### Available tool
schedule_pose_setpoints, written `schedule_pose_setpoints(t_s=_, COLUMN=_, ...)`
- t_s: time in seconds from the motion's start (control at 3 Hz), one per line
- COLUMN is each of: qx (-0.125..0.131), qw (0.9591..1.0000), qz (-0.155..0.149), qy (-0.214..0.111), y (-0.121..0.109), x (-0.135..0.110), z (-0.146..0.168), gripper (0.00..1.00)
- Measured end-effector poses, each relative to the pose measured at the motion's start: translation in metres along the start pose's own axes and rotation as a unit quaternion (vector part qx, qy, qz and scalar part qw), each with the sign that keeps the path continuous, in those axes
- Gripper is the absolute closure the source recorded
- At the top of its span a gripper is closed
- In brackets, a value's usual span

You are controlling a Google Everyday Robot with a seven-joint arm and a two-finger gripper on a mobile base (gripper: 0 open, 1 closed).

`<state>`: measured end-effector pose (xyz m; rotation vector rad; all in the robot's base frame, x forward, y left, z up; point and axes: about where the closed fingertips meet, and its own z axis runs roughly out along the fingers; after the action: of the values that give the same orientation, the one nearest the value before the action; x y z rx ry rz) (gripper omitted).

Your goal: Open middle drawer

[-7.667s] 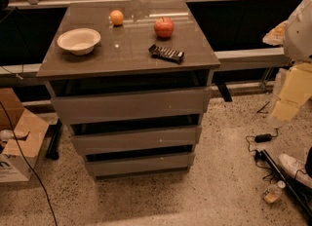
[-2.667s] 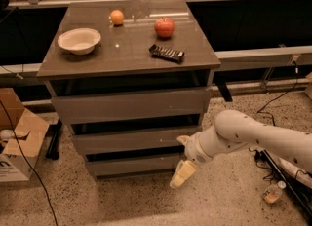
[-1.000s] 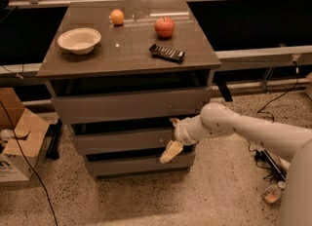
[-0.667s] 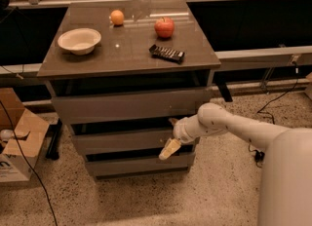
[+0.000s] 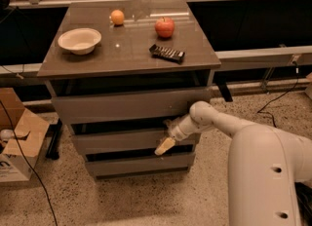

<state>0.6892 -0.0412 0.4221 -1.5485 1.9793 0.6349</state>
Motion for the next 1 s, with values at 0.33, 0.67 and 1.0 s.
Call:
schedule_pose_setpoints(t_s=0.33, qx=0.0, qw=1.0, qz=0.0, qy=0.001, y=0.0002, x=-0.0021, z=-0.0026, gripper=0.42)
schedule_pose_setpoints(t_s=0.67, qx=0.001, qw=1.0, qz=-0.002, qy=0.003, y=0.0001, x=-0.0054, z=-0.0064, gripper=0.65)
schedule_pose_setpoints(t_s=1.0, qx=0.001, qw=1.0, qz=-0.002, qy=0.003, y=-0.0008, x=-0.0058, z=-0.0081, gripper=0.89)
